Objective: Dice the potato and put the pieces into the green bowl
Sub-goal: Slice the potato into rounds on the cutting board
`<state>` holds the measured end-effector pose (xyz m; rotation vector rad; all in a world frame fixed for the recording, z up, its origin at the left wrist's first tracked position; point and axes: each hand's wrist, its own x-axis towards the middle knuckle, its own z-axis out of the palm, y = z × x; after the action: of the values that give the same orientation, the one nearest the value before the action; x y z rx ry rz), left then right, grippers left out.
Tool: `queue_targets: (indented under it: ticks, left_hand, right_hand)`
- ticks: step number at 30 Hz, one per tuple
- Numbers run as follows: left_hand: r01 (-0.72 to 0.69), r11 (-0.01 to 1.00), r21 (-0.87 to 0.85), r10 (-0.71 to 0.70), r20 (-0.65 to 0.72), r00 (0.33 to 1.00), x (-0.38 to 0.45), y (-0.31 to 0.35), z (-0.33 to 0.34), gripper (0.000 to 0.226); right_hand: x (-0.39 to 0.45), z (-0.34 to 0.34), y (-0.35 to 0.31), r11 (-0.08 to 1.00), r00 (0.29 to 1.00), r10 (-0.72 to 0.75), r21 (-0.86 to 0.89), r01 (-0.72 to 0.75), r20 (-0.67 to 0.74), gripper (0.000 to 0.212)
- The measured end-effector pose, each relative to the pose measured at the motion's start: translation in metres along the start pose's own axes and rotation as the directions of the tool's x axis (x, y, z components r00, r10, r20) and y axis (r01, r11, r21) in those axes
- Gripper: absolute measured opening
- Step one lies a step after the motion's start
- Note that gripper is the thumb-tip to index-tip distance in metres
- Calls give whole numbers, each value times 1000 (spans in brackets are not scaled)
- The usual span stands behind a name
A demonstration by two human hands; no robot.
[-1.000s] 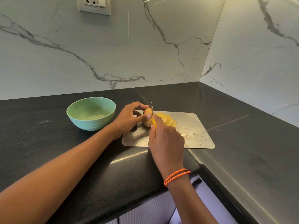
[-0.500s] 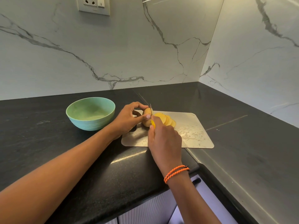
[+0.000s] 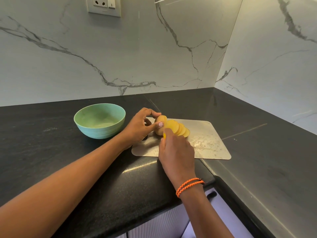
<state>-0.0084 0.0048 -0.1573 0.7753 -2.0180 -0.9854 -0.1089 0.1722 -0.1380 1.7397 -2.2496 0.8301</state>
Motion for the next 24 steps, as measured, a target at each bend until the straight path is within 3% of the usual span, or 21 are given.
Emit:
queue_targets:
  ticks: [11, 24]
  left_hand:
    - [-9, 1000, 4, 9, 26, 1000, -1, 1, 0, 33]
    - [7, 998, -66, -6, 23, 1000, -2, 1, -1, 31]
  right_hand:
    - [-2, 1, 6, 999, 998, 29, 24, -31, 57, 27]
    - [3, -1, -2, 999, 971, 21, 48, -10, -239, 32]
